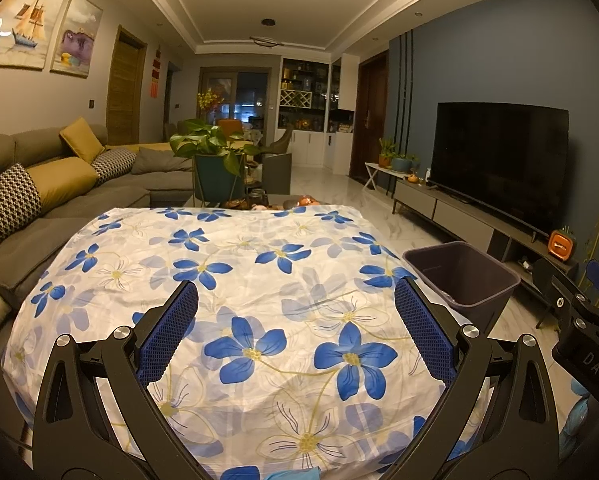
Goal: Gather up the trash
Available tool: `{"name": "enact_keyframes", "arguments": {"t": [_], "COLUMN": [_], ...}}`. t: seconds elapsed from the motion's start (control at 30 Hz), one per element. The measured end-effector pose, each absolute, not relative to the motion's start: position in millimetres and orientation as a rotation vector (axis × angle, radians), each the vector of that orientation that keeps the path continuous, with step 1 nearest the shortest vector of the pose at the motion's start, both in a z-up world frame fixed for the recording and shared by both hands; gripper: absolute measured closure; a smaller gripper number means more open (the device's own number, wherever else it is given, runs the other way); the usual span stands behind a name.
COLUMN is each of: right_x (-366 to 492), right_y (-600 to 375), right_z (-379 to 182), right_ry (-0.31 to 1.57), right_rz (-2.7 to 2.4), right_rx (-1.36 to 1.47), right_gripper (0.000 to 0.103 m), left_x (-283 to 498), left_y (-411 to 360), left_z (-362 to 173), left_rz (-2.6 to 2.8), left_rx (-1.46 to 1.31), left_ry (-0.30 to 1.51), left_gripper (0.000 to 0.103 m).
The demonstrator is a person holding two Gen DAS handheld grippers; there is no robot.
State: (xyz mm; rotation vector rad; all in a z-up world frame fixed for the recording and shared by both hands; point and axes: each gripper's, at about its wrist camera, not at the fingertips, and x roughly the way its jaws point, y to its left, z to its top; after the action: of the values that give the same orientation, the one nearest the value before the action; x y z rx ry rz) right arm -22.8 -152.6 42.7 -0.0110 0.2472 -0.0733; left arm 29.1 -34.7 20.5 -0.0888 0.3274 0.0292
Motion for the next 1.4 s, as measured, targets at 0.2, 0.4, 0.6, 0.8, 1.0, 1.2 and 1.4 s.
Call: {"name": "enact_keyframes", "arguments": {"t": [0.2, 0.4, 0.6, 0.8, 1.0, 1.2, 1.4], "right_x": [-21.0, -22.1, -22.1, -21.7, -22.1, -22.8, -22.2], "right_y": [-152.3, -153.3, -153.4, -152.5, -152.8, -154.0, -153.7], "right_z": [44.7, 43.9, 43.6, 44.7, 44.4, 43.6, 44.8], "right_ry": [0.244, 0.244, 0.244, 0.241, 0.242, 0.241, 0.241], "right_rz": [-0.073, -0.073, -0.073, -0.074, -0.074, -0.074, -0.075], "right_rx": [-0.011, -0.011, -0.010, -0.012, -0.009, -0.010, -0.008], "right_gripper": [0.006, 0.006, 0.006, 0.006, 0.006, 0.006, 0.006], "left_x": [28.9, 28.8, 28.6, 27.6, 28.3, 27.7, 27.6], "left_y": [-35.3, -35.7, -35.3, -34.7, -35.7, -35.2, -35.4], "left_z": [20.4, 20.6, 21.1, 21.7, 20.9, 21.3, 21.6], "left_rz": [0.030, 0.030, 0.031, 0.029, 0.029, 0.030, 0.028], "left_rx": [-0.088, -0.088, -0.087, -0.089, -0.087, -0.087, -0.088], "left_ry": [0.328, 0.327, 0.328, 0.328, 0.329, 0.328, 0.327], "left_gripper": [0.006, 0.006, 0.006, 0.006, 0.006, 0.006, 0.006]}}
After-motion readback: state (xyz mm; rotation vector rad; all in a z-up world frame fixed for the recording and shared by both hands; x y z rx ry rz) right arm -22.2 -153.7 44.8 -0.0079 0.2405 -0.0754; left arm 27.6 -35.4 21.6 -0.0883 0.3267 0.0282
